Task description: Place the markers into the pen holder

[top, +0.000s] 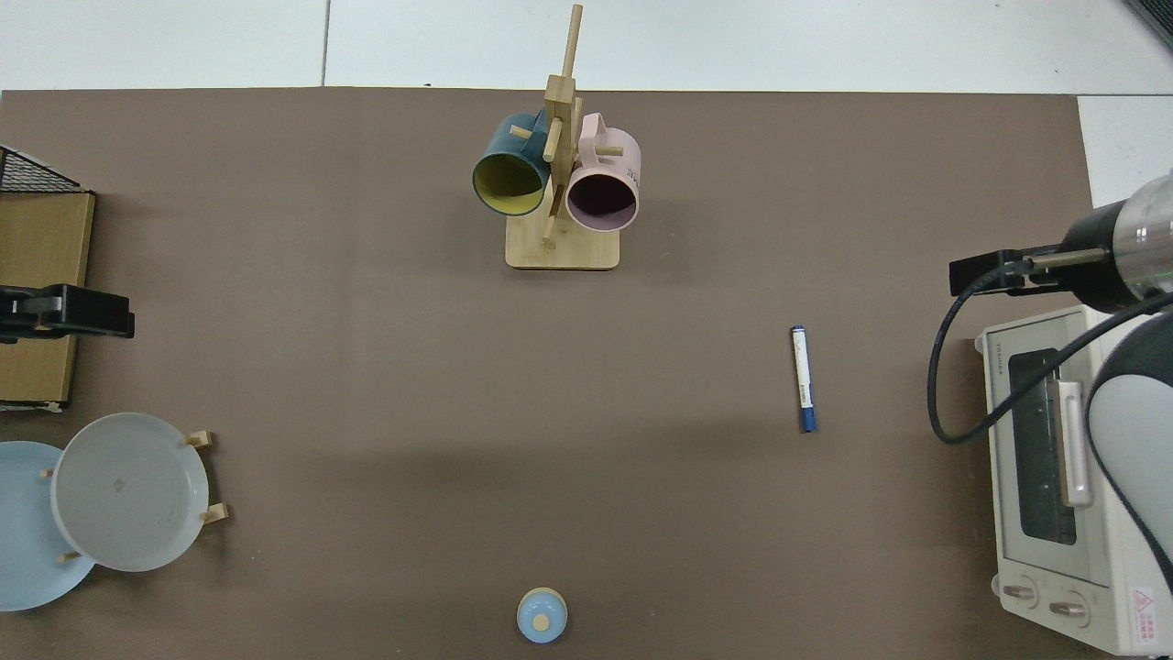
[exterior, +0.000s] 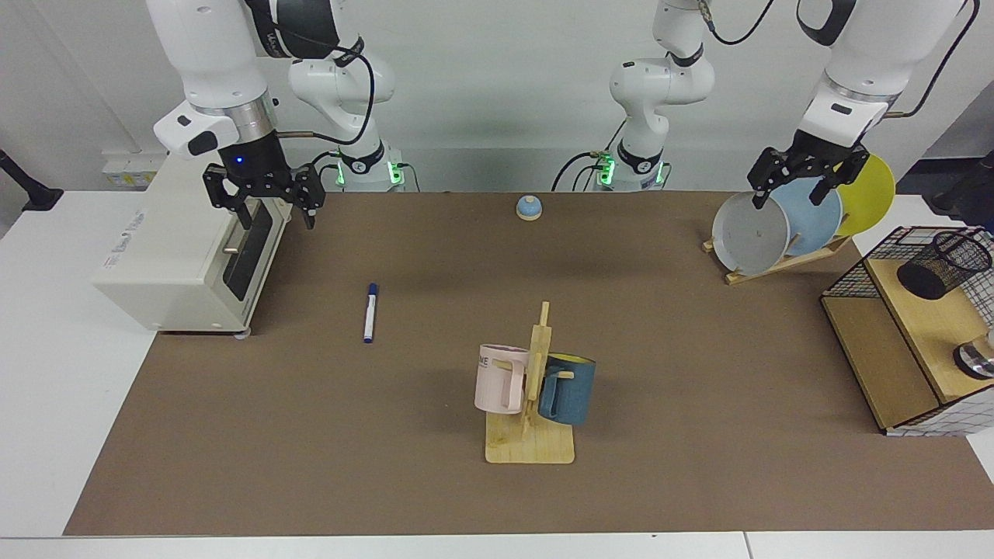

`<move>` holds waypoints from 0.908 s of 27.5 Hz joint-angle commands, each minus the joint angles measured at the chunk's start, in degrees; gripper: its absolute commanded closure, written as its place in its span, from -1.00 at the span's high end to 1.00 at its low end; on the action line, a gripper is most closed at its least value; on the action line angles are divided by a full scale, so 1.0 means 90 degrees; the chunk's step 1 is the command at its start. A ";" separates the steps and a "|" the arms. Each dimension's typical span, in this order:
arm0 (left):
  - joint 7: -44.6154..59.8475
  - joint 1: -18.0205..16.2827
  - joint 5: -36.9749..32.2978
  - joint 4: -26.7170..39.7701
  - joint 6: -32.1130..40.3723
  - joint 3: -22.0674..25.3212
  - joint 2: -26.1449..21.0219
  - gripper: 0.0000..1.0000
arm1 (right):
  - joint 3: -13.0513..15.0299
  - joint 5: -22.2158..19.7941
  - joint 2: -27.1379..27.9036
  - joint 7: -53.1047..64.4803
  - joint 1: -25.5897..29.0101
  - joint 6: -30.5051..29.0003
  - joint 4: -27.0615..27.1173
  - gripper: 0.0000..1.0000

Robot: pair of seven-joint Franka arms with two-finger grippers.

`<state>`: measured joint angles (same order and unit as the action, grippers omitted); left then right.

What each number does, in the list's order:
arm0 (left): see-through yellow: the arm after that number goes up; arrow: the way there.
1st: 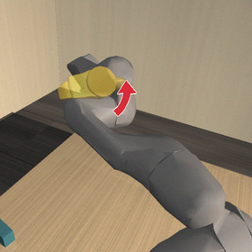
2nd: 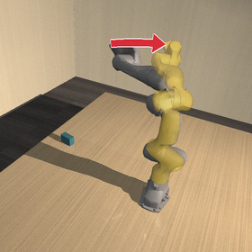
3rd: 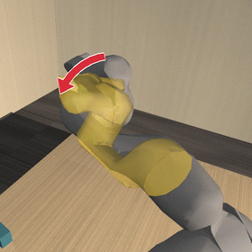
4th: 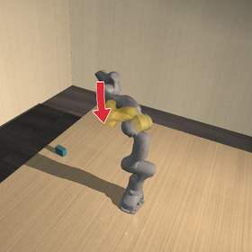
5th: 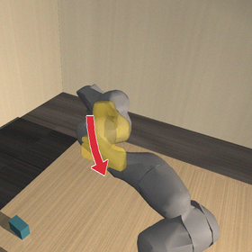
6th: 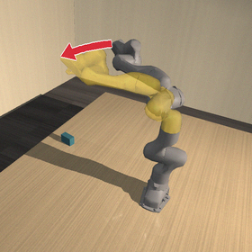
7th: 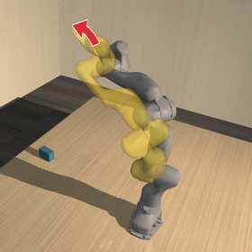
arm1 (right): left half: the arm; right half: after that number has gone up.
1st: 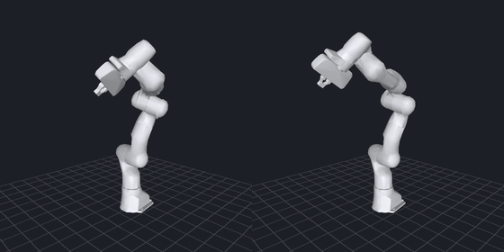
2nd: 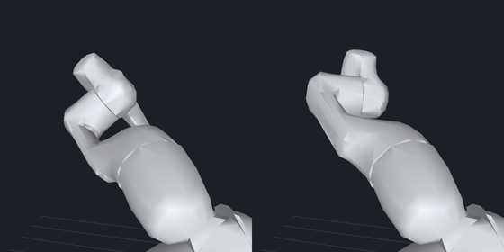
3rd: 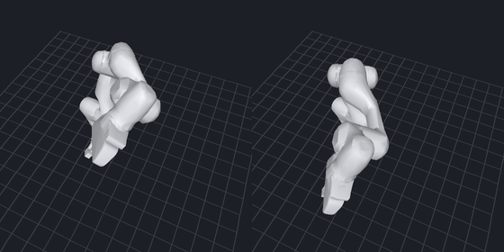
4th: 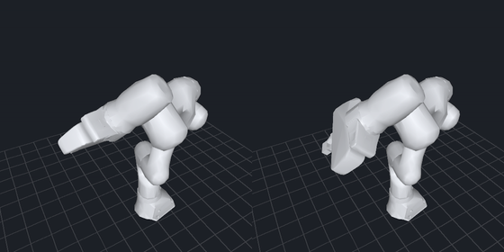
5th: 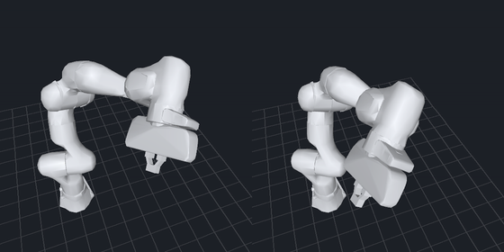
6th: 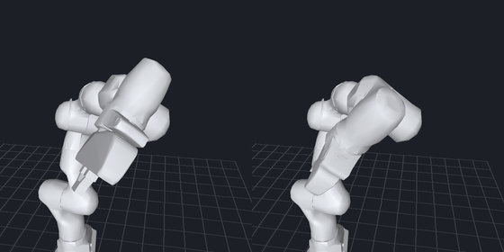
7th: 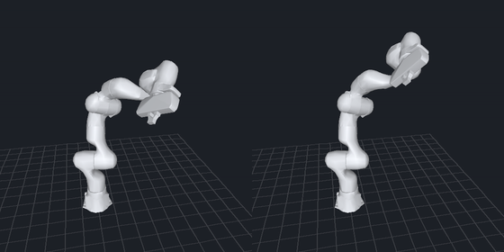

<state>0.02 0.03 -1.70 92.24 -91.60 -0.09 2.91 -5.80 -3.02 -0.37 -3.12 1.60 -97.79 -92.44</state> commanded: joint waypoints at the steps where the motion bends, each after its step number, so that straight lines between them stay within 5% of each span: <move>1: -0.0060 -0.0043 0.0072 0.0132 0.0022 0.0001 0.0135 1.00 | -0.0039 -0.0064 -0.0134 0.0151 0.0047 -0.0159 -0.0188 1.00; 25: -0.0060 -0.0043 0.0072 0.0132 0.0022 0.0001 0.0135 1.00 | -0.0049 0.0258 -0.0144 0.0151 -0.0002 -0.0287 -0.0471 1.00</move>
<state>0.02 0.03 -1.70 92.24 -91.60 -0.09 2.91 -6.13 -1.99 -0.37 -3.11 1.45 -99.20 -94.46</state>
